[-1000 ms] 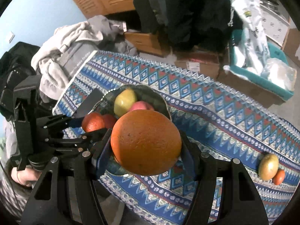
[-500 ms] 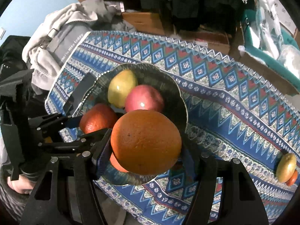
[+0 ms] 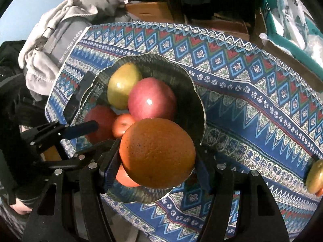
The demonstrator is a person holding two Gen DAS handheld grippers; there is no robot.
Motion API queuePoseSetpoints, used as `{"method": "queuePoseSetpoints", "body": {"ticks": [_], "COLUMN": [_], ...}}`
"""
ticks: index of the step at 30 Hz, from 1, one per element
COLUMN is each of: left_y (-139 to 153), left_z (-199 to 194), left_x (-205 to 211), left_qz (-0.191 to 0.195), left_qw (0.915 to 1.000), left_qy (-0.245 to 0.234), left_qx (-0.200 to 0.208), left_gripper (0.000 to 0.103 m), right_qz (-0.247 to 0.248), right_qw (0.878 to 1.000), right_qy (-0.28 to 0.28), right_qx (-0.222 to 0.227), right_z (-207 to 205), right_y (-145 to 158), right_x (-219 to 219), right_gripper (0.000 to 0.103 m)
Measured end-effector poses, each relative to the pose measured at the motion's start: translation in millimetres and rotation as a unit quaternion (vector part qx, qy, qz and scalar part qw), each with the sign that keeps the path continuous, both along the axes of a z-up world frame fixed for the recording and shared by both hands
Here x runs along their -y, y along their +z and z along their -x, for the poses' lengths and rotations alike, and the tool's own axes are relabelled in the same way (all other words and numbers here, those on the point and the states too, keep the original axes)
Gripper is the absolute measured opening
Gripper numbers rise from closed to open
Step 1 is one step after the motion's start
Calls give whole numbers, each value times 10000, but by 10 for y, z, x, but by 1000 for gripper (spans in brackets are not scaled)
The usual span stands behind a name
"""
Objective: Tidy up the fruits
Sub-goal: 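Lower and open the right tool in the bowl while the left tool releases its fruit, then move both tools back to the yellow mango and small orange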
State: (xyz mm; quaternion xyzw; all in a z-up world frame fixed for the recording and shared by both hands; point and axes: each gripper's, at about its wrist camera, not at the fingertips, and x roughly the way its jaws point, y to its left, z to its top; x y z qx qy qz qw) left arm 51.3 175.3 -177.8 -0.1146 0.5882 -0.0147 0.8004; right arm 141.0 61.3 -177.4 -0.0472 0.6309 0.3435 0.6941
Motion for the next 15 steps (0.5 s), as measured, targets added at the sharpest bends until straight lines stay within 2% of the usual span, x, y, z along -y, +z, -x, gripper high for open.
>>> {"method": "queuePoseSetpoints", "body": {"ticks": [4,9,15], "left_y": [23,66,216], "left_z": [10,32,71], "left_x": [-5,32,99], "left_qz": [-12,-51,-177], "left_qw": [10000,10000,9997], "left_qy": [11,-33,-106], "left_qx": [-3,-3,144], "left_gripper": [54,54,65], "right_qz": [-178,-195,92], "right_qw": [9998,9995,9964], "right_qy": [-68,-57,-28], "right_qx": [28,238,845], "right_z": [-31,-19,40], "right_y": [85,252,477], "right_x": [18,25,142], "right_gripper": [68,68,73]}}
